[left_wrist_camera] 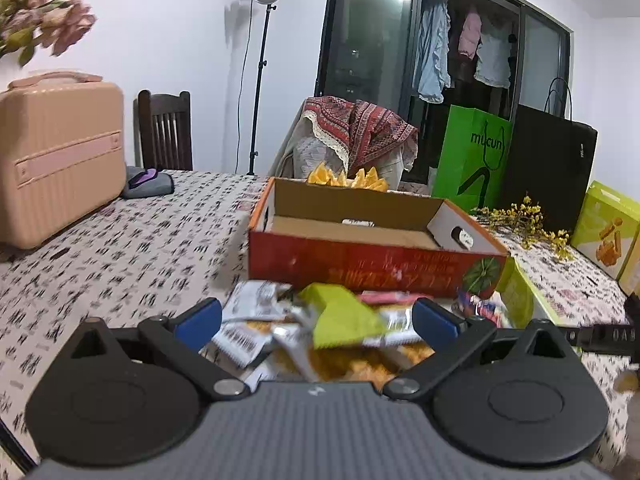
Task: Organize snacks
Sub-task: 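Grasp the lime-green wafer bar with the right gripper and lift it, then carry the lime-green bar over the box and release it inside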
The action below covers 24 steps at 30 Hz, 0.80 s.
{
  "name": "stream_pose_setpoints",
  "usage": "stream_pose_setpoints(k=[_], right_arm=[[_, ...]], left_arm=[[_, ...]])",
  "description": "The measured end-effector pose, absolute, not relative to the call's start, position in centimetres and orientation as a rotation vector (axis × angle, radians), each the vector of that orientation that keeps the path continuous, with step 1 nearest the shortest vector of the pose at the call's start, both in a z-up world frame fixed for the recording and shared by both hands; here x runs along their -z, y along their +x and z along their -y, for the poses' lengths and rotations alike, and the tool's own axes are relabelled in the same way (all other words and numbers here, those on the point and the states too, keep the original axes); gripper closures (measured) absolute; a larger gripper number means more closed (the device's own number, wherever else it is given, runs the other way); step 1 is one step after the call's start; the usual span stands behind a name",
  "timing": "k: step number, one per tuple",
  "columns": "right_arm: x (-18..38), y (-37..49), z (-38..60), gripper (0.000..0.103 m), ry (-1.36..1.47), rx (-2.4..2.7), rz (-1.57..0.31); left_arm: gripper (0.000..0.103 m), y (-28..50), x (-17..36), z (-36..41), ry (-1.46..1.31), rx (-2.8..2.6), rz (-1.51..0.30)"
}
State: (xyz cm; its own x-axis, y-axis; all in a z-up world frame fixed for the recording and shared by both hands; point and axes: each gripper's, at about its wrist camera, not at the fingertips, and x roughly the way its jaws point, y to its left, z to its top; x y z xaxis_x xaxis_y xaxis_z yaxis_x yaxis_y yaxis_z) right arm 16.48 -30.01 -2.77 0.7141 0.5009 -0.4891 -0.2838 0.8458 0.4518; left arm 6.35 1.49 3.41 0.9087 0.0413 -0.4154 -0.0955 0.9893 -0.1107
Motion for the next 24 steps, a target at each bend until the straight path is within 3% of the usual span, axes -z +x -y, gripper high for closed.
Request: stream_pose_setpoints(k=[10,16,21,24], right_arm=[[1.1,16.7,29.2,0.068,0.333,-0.432,-0.575],[0.8,17.2,28.9,0.068,0.328,-0.426,-0.569],[0.7,17.5,28.3,0.068,0.319,-0.425,-0.571],[0.7,17.6,27.9,0.068,0.315,-0.422,-0.571]], left_arm=[[0.001,13.5,-2.8,0.9,0.000,-0.147,-0.586],[0.024,15.4,-1.0,0.5,-0.031,-0.151,-0.671],[0.060,16.4,0.0,-0.2,-0.074,-0.111,-0.721],[0.061,16.1,0.1,-0.5,-0.084,-0.102,-0.709]])
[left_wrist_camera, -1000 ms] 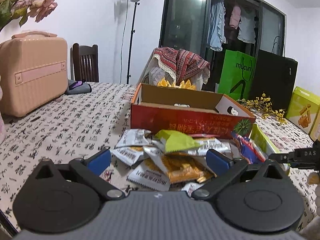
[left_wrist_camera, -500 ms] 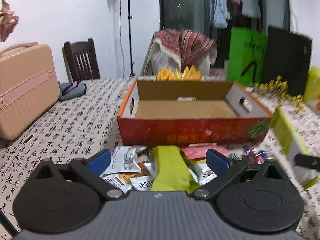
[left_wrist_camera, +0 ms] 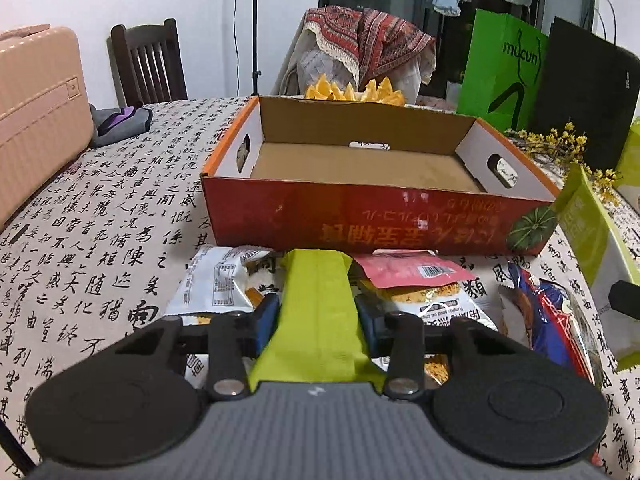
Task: Organize snacks
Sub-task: 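Carry the lime-green bar over the box and release it inside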
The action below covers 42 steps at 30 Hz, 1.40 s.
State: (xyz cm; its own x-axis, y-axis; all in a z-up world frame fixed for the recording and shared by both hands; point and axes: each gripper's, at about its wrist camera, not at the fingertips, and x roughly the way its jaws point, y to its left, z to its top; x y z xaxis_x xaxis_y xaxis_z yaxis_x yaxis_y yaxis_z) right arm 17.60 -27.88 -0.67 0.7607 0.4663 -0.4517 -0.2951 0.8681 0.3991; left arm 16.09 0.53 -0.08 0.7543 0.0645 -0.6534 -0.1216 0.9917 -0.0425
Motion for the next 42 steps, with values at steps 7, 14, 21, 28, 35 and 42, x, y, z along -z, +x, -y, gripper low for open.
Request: stream_pose_setpoints(k=[7,14,21,28,35,42], right_arm=[[0.6,17.8,27.4,0.068,0.307,-0.414,-0.570],[-0.1,18.1,26.9,0.068,0.296,-0.408,-0.548],[-2.1,19.2,26.0,0.068,0.282,-0.411,-0.497],[-4.7,22.2,24.4,0.068,0.264,-0.407,-0.455],[-5.6,27.9,22.9,0.068,0.283,-0.372,-0.474],[-3.6,33.8,22.2,0.068,0.315,-0.346,-0.546]], left_arm=[[0.062,14.7,-0.5,-1.4,-0.106,-0.083,-0.652],[0.062,12.6,-2.6,-2.2,-0.129,-0.046,-0.549],[0.062,12.4,-5.4,-2.4,-0.144,-0.012,-0.447],[0.062,15.1,-7.8,-2.5,-0.164,-0.015,-0.381],[0.062,19.8,-8.5,-2.6,-0.202,-0.026,-0.370],[0.062,24.7,-6.4,-2.7,-0.235,-0.051,-0.407]])
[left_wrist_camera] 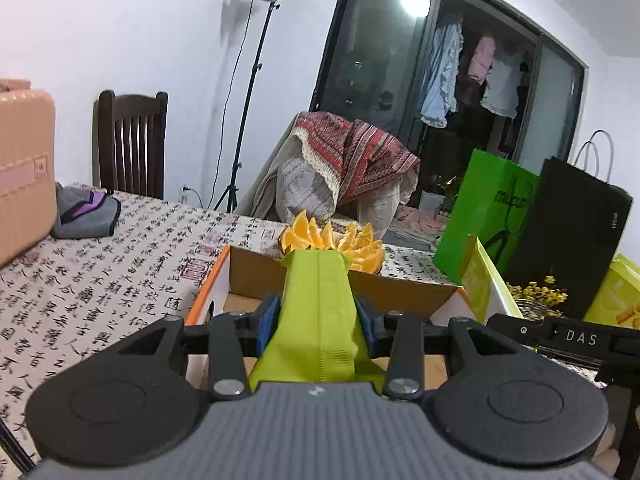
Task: Organize snacks
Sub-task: 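Carry the lime-green bar over the box and release it inside, then move the right gripper back to the pile and grasp the silver-blue bar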
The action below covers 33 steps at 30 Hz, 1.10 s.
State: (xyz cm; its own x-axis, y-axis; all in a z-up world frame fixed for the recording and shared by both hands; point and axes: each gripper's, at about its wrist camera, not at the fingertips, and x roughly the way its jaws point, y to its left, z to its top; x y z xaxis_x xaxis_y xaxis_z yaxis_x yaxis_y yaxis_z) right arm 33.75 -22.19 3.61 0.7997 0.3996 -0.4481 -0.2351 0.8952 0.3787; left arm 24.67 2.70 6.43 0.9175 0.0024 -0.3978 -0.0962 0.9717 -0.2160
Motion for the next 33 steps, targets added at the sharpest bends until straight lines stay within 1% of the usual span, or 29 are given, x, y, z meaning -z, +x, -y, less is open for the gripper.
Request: stream_pose_setpoints(k=[7,14,16,17,18,19,20,21,22,23,24,26,28,33], right_arm=[[-0.2,35.9,22.2,0.068,0.323,-0.344,-0.621],[0.4,35.9,21.9,0.070,0.295,-0.353,-0.628],[0.3,35.8,21.8,0.069,0.287,-0.356,-0.628],[0.3,35.7,21.8,0.066,0.284,-0.354,-0.626],[0.2,35.7,21.9,0.063,0.284,-0.353,-0.626],[0.2,35.6,22.0,0.053,0.290,-0.356,-0.622],[0.1,35.5,22.2,0.040,0.297,-0.357,-0.618],[0.0,35.4,22.3,0.035,0.301,-0.358,-0.613],[-0.2,35.2,22.5,0.028,0.303,-0.358,-0.608],[-0.3,35.1,22.5,0.023,0.303,-0.357,-0.602],[-0.4,35.0,22.6,0.020,0.302,-0.357,-0.596],[-0.7,34.7,22.7,0.008,0.297,-0.358,-0.586],[-1.0,34.4,22.8,0.001,0.294,-0.361,-0.576],[-2.2,33.2,23.1,0.000,0.285,-0.363,-0.536]], left_arm=[[0.062,27.3,-3.4,-3.6,-0.225,-0.071,-0.456],[0.061,28.2,-1.8,-4.0,-0.246,-0.054,-0.496],[0.057,28.0,-1.7,-3.9,-0.240,-0.055,-0.488],[0.048,27.9,-1.8,-3.9,-0.241,-0.051,-0.483],[0.033,27.7,-1.9,-4.0,-0.248,-0.052,-0.476],[0.024,27.5,-2.0,-4.0,-0.256,-0.055,-0.468],[0.011,27.1,-2.1,-4.2,-0.262,-0.066,-0.453],[0.005,26.8,-2.3,-4.2,-0.260,-0.081,-0.436],[0.002,26.5,-2.6,-4.1,-0.256,-0.094,-0.423],[0.000,26.3,-2.7,-4.2,-0.256,-0.103,-0.416],[0.000,26.2,-2.9,-4.2,-0.259,-0.113,-0.416],[0.000,26.1,-3.1,-4.3,-0.267,-0.108,-0.420],[0.000,25.9,-3.4,-4.3,-0.269,-0.112,-0.421],[0.000,24.8,-4.6,-4.1,-0.254,-0.135,-0.422]])
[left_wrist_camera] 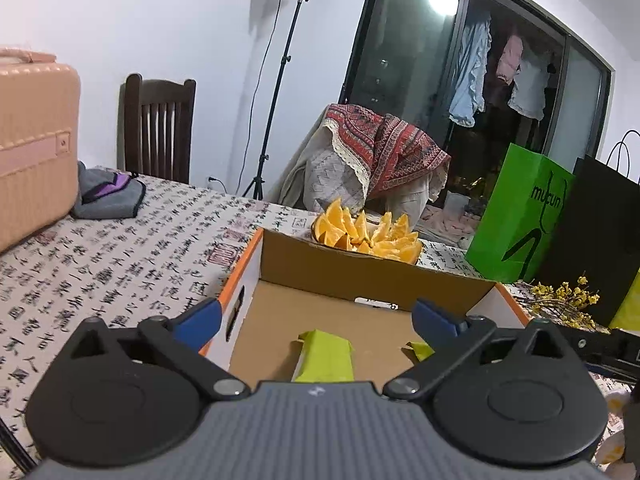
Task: Organize snacks
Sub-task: 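Move the right gripper back to the pile and grasp the silver-blue bar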
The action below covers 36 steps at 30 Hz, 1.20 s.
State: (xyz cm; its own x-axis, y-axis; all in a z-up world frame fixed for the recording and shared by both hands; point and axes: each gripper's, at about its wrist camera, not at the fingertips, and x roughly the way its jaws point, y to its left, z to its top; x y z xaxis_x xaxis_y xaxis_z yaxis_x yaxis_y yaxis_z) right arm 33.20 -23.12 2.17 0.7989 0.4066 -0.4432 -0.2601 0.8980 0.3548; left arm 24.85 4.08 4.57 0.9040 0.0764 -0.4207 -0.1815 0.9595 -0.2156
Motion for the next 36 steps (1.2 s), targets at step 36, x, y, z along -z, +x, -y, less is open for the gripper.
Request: stream_pose_setpoints(k=[36], right_arm=[[2.0,17.1,21.7,0.000,0.139,-0.328,-0.712]], left_arm=[[0.000,9.8,-2.8,-4.7,-0.174,-0.116,-0.504]])
